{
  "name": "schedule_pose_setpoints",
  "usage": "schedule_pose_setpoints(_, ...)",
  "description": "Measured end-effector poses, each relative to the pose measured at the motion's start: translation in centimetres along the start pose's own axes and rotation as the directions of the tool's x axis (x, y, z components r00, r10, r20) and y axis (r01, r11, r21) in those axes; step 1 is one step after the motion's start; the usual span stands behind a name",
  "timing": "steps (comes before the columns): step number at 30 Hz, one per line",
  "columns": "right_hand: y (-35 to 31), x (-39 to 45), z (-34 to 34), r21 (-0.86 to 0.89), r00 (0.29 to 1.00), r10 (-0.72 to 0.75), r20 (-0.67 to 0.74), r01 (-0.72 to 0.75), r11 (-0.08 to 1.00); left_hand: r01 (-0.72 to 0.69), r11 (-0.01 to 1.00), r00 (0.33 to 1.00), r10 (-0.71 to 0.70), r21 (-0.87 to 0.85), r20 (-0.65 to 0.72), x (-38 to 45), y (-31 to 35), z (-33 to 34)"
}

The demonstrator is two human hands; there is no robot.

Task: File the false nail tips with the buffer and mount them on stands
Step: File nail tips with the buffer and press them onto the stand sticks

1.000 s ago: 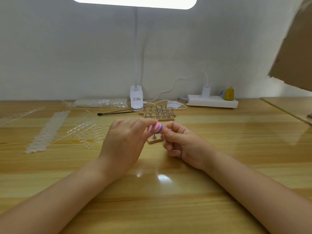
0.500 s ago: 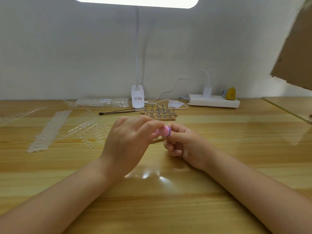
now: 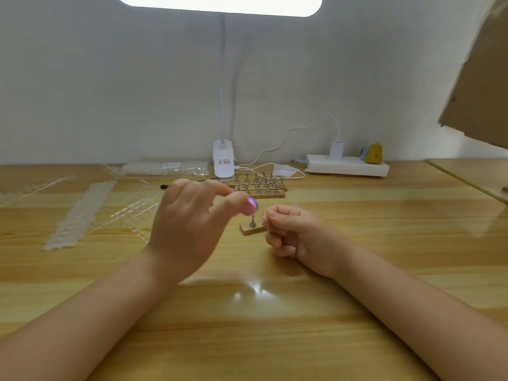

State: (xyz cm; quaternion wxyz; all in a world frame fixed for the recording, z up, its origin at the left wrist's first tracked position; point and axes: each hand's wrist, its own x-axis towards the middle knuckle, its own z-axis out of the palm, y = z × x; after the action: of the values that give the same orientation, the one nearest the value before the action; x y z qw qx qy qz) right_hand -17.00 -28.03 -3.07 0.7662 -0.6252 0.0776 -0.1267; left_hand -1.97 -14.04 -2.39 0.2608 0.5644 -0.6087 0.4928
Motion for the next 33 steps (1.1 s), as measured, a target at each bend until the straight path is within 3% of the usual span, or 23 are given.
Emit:
schedule_pose_setpoints(3, 0.0, 0.0, 0.0, -0.029, 0.999, -0.009, 0.052, 0.01, 1.0, -0.183, 0.98, 0.983, 0.182, -0.084, -0.026, 0.1, 1.7, 0.4)
schedule_pose_setpoints(7, -0.2, -0.1, -0.3, -0.02, 0.997, 0.013, 0.076, -0.012, 1.0, -0.028, 0.995, 0.998, 0.032, -0.095, 0.045, -0.4, 0.5, 0.6)
schedule_pose_setpoints(9, -0.2, -0.1, -0.2, -0.024, 0.996, 0.012, 0.086, -0.009, 1.0, 0.003, 0.995, 1.0, -0.002, -0.104, 0.012, -0.4, -0.2, 0.3)
schedule_pose_setpoints(12, -0.2, -0.2, -0.2, -0.067, 0.994, 0.011, 0.112, -0.004, 0.998, -0.122, 0.973, 0.992, 0.112, -0.193, -0.061, 0.1, 0.8, 0.4)
schedule_pose_setpoints(14, -0.3, -0.4, -0.4, -0.091, 0.99, 0.014, 0.139, -0.001, 0.996, -0.165, 0.964, 0.986, 0.16, -0.207, -0.038, 0.1, 1.4, 0.6)
schedule_pose_setpoints(17, -0.4, -0.5, -0.4, -0.087, 0.986, 0.026, 0.163, -0.012, 0.996, -0.081, 0.989, 0.995, 0.087, -0.123, 0.051, -0.4, 0.2, 0.5)
schedule_pose_setpoints(20, -0.4, -0.5, -0.2, -0.088, 0.988, 0.019, 0.155, -0.006, 0.996, -0.068, 0.989, 0.998, 0.067, -0.134, -0.014, -0.3, -0.2, 0.3)
schedule_pose_setpoints(24, -0.4, -0.6, -0.1, -0.09, 0.991, 0.002, 0.135, 0.01, 0.996, -0.244, 0.954, 0.969, 0.234, -0.172, -0.074, -0.2, 1.3, 0.6)
schedule_pose_setpoints(26, -0.4, -0.6, -0.1, -0.094, 0.99, 0.007, 0.14, 0.006, 0.996, -0.181, 0.976, 0.984, 0.18, -0.122, -0.015, -0.7, 0.5, 0.7)
schedule_pose_setpoints(28, -0.4, -0.6, 0.0, -0.098, 0.99, 0.008, 0.139, 0.005, 0.995, -0.005, 0.999, 0.998, 0.008, -0.051, 0.062, -1.0, -0.5, 0.8)
schedule_pose_setpoints(30, -0.3, -0.5, 0.1, -0.087, 0.992, 0.0, 0.126, 0.012, 0.996, 0.105, 0.991, 0.987, -0.114, 0.077, 0.116, -1.0, -1.1, 0.9)
schedule_pose_setpoints(33, -0.3, -0.3, 0.0, -0.039, 0.997, -0.005, 0.071, 0.008, 0.999, 0.149, 0.961, 0.938, -0.213, 0.235, 0.274, -1.2, -0.6, 1.1)
